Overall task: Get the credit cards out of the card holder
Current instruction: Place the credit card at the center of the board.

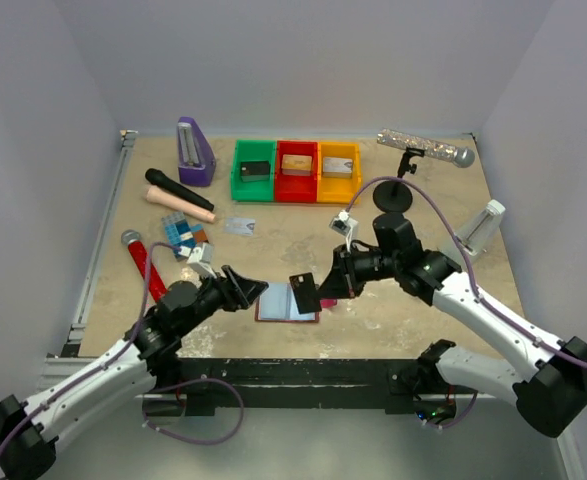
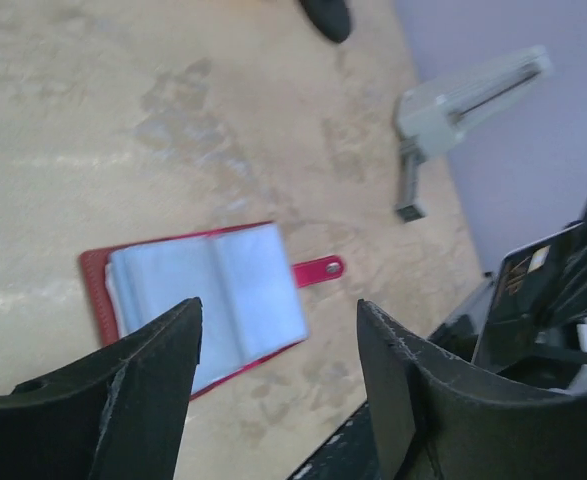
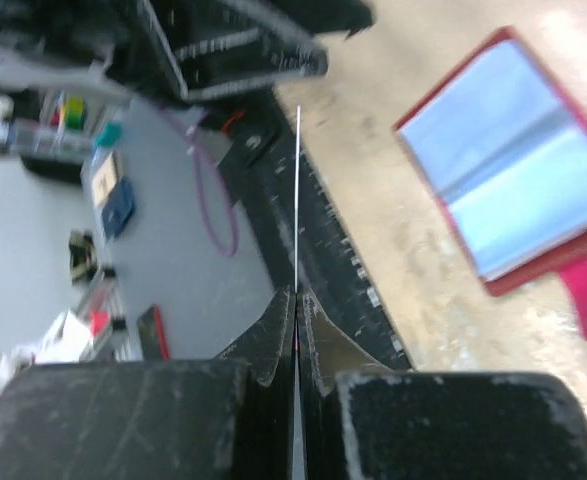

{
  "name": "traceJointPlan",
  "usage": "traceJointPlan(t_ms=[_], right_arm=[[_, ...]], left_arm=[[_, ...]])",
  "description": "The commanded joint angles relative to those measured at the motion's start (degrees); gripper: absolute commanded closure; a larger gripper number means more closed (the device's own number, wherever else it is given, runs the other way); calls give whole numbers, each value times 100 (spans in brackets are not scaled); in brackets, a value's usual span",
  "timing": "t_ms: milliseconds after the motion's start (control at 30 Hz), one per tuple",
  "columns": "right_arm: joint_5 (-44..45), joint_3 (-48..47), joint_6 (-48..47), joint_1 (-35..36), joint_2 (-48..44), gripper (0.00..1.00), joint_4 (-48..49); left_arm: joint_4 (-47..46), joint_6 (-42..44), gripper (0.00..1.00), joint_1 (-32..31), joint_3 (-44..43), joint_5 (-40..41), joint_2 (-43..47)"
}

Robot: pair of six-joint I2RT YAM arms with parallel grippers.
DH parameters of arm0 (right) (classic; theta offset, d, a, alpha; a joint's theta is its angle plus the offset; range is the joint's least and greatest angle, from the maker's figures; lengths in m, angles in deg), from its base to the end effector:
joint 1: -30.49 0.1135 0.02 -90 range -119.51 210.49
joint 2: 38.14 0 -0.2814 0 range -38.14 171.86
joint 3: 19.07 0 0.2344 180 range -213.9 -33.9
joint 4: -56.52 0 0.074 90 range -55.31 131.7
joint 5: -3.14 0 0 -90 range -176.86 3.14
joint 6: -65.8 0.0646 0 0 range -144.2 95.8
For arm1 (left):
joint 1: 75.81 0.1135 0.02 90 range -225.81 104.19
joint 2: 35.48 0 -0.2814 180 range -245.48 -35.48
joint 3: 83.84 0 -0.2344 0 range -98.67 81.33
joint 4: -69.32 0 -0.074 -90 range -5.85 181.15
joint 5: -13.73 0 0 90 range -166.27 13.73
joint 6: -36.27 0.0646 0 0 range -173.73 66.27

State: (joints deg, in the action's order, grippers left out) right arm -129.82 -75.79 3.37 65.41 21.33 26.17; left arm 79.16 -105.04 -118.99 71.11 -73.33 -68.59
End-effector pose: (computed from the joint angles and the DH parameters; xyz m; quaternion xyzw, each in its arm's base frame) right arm 0.1493 0.1579 0.2784 -0.2265 0.8053 0.5052 0.2120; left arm 0.1103 -0.0990 0.1918 -0.0724 0.8051 -0.4179 0.4146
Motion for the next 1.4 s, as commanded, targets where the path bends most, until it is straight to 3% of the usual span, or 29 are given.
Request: traceJointPlan(t_ms=[0,100,300,467,533,800,1067,1367], right_arm=[[-846,-1012,-1850,672,126,100,-2548],[-836,-1531,-2352,1166,337,100,-3201],[-925,-1910,-2529,1351,505,100,-3351],[-802,-2209,-2669,1553,865,100,-3518],[-775,-2245,-2669,1588,909,100,-3483],[-740,-2394,-2669,1632,944,100,-3501],[-696,-2640,-2696,1676,1173,100,-3553],[-643,-2772,-2722,1711,1243,100,-3685]], left_arm=[[-378,164,32,81,-244,-844,971],[-591,559,32,73,-524,-1821,1078],[-537,1219,34,73,-1017,-3270,894],[-1256,1089,36,73,-1202,-4581,156],[-1670,887,29,64,-1167,-4950,-81],[-1531,965,28,29,-1193,-5233,-398],[-1759,912,43,-94,-1202,-5602,-768],[-1865,877,76,-103,-1246,-5778,-961]])
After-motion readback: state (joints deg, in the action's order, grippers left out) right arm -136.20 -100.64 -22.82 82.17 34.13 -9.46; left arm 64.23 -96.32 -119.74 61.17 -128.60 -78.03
